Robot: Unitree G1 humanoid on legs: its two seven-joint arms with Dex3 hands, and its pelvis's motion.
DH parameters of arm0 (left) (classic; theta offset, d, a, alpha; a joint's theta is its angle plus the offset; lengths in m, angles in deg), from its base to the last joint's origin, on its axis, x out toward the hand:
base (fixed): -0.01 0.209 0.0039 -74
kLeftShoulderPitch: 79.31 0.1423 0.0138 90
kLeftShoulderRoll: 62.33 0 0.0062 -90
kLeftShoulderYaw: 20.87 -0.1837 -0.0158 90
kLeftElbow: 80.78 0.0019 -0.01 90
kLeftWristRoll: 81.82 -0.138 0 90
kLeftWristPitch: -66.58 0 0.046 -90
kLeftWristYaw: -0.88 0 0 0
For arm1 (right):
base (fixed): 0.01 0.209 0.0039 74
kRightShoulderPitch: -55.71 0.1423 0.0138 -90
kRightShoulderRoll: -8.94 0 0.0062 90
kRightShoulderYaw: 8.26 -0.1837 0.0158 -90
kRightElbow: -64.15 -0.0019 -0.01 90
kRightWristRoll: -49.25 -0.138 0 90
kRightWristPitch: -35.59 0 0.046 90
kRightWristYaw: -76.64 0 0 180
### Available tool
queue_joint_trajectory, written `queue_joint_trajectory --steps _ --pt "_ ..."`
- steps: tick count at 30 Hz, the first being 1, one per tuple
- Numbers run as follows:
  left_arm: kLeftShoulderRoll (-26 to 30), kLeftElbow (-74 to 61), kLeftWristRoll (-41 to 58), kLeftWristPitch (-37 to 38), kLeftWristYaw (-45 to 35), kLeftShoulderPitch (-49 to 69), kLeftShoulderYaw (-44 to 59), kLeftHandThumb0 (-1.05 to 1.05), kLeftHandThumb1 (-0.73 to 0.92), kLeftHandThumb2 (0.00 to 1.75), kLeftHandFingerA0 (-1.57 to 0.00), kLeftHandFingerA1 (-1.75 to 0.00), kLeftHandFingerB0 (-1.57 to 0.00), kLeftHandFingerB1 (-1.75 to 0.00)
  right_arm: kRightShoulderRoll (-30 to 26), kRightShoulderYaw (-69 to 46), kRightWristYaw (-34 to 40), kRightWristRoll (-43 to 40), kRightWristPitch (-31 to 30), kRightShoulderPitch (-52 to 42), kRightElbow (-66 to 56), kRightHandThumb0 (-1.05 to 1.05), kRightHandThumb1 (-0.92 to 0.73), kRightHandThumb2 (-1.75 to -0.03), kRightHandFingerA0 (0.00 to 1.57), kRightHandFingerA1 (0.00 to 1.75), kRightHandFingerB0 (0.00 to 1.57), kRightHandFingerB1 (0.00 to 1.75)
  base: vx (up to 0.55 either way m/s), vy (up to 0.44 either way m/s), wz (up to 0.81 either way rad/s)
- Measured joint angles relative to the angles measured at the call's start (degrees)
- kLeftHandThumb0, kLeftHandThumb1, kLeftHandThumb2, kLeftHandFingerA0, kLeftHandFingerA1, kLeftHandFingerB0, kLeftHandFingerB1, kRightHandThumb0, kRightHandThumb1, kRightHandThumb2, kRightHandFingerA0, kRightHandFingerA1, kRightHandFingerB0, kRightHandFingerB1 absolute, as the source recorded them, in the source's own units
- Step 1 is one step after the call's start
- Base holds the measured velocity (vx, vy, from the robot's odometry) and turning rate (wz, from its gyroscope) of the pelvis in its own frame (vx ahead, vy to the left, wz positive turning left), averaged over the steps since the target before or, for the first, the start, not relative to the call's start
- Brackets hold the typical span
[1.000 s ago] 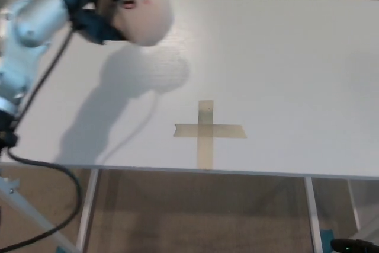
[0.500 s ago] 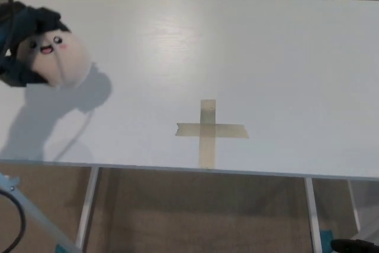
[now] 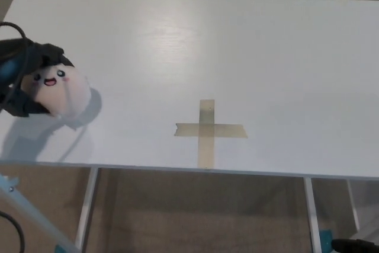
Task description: Use the left hand to take the pink dumpling toy on a person's hand and put it on the desk.
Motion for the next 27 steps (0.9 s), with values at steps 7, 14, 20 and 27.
queue_joint_trajectory --steps 7,14,20,27 --pt "-1.5 -1.1 -0.9 -0.9 0.3 1.8 -1.6 -0.51 0.50 0.72 -0.23 -0.42 -0.06 -0.30 0.0 0.0 0.0 0.0 0.0 0.1 0.0 -0.23 -0.68 -0.61 0.52 0.42 0.48 0.41 0.00 0.000 0.00" --pt "-2.2 -1.5 -0.6 -2.0 -2.3 2.9 -2.2 -0.92 0.52 0.60 0.00 0.00 0.00 -0.06 0.0 0.0 0.0 0.0 0.0 0.2 0.0 -0.23 -0.68 -0.61 0.53 0.42 0.49 0.41 0.00 0.000 0.00" --pt "-2.1 -1.8 -0.2 -5.3 -7.3 2.3 -2.6 -0.94 0.45 0.66 0.00 0.00 0.00 -0.09 0.0 -0.1 0.0 0.0 0.0 0.3 0.0 -0.23 -0.68 -0.61 0.53 0.42 0.48 0.41 0.00 0.000 0.00" --pt "-1.9 -2.1 0.5 -7.3 -10.4 2.0 -2.3 -0.93 0.45 0.66 0.00 0.00 0.00 -0.09 0.0 -0.1 0.0 0.0 -0.1 0.3 0.0 -0.23 -0.68 -0.61 0.53 0.42 0.49 0.41 0.00 0.000 0.00"
